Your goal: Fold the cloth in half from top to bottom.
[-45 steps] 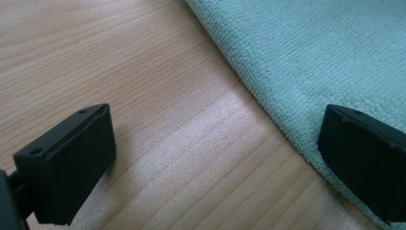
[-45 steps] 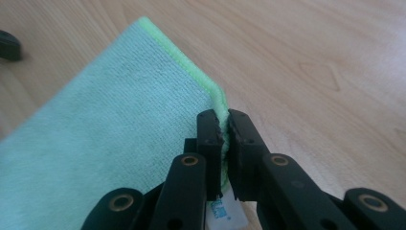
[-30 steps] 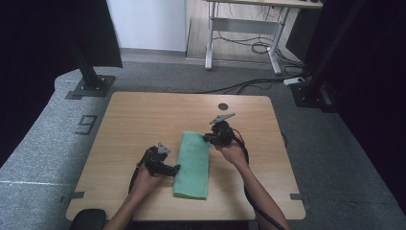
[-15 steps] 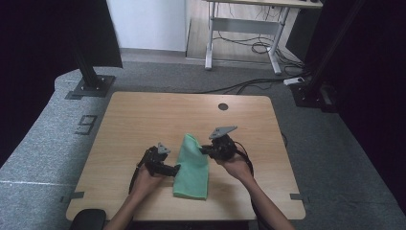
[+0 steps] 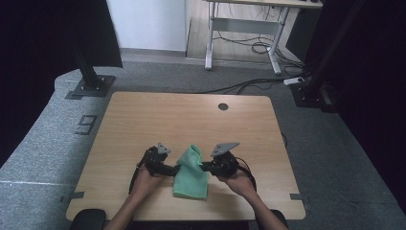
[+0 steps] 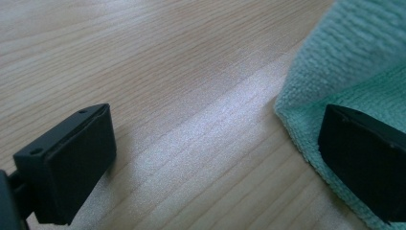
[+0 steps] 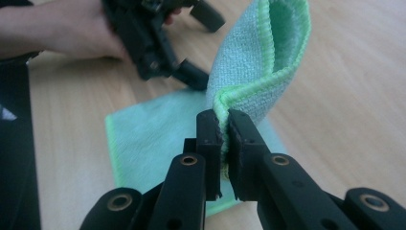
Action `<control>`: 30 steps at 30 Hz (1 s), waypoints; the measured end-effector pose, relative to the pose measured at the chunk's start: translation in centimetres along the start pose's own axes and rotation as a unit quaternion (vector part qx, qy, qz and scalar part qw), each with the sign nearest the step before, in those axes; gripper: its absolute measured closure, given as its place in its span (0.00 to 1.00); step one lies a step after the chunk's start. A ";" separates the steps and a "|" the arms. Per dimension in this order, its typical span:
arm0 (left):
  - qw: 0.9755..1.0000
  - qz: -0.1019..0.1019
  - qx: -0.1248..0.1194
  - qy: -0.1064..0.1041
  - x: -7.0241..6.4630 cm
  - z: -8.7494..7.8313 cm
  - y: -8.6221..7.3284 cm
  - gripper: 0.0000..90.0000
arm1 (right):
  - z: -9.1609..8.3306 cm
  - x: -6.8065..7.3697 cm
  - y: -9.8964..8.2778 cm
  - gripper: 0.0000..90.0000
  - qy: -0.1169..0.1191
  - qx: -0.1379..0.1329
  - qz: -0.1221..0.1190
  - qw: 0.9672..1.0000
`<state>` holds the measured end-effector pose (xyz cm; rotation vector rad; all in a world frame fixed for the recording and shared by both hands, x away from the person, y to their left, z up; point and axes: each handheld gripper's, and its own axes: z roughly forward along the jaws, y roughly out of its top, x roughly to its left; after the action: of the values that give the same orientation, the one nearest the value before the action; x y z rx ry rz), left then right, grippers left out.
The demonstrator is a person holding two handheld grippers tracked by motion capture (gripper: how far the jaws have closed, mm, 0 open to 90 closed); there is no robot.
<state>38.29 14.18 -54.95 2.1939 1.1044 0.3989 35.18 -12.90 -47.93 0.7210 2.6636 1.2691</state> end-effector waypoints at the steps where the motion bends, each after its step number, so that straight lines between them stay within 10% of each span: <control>1: 1.000 0.000 0.000 0.000 0.0 0.0 0.0 0.00 | 0.1 0.2 -0.3 0.92 0.002 0.001 0.000 1.000; 23: 1.000 0.000 0.000 -0.001 0.0 0.0 0.0 0.00 | 3.0 2.1 -4.5 0.92 -0.009 0.055 0.003 0.998; 30: 0.998 0.052 0.027 -0.036 0.3 -1.4 0.6 0.00 | 2.9 1.7 -5.0 0.92 0.004 0.039 0.021 0.999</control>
<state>38.12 14.72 -53.53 2.3018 0.9765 0.3359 32.71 -12.77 -53.46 0.7882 2.7312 1.1855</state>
